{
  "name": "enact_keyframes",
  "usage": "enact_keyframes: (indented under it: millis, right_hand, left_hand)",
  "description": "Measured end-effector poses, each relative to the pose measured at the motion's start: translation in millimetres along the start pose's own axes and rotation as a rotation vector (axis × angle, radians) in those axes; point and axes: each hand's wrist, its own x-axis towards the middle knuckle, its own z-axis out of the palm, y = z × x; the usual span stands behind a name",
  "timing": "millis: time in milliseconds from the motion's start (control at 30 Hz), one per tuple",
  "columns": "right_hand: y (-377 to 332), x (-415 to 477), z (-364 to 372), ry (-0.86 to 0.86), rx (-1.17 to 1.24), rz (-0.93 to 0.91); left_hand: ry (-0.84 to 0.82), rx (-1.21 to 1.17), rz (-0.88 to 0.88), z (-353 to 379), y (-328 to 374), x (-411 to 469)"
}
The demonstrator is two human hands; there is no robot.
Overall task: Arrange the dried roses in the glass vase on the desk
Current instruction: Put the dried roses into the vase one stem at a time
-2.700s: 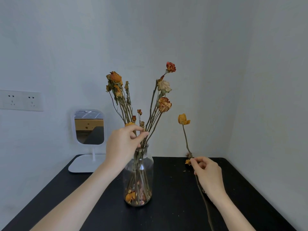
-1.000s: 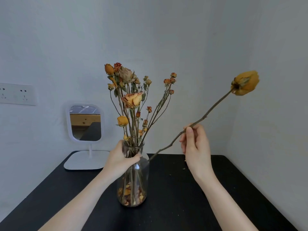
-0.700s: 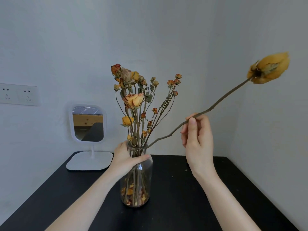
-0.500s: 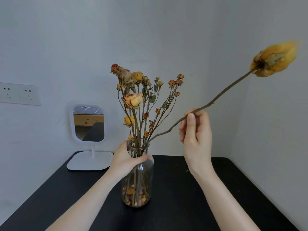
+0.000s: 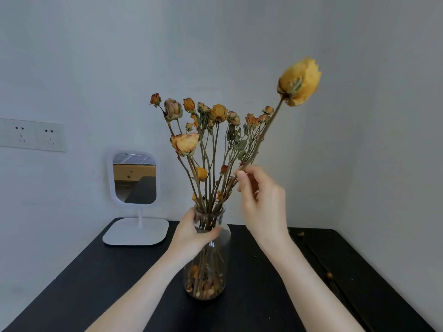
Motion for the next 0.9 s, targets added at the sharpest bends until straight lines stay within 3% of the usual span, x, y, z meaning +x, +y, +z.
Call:
enact_keyframes:
  millis: [367, 667, 800, 900]
  right_hand:
    - [-21, 16, 14, -0.015, -0.232, -0.152]
    - [-12, 5, 25, -0.214, -0.42, -0.01]
    - [-8, 0, 27, -0.205, -0.456, 0.018]
    - [0, -3, 29, -0.334, -0.501, 0.068]
  left_hand:
    - [0.025, -0.018, 0.017, 1, 1, -5]
    - [0.033, -0.033, 0.037, 3, -2, -8]
    - [0.043, -0.019, 0.048, 4, -3, -8]
    - [0.038, -0.03, 0.064, 2, 1, -11]
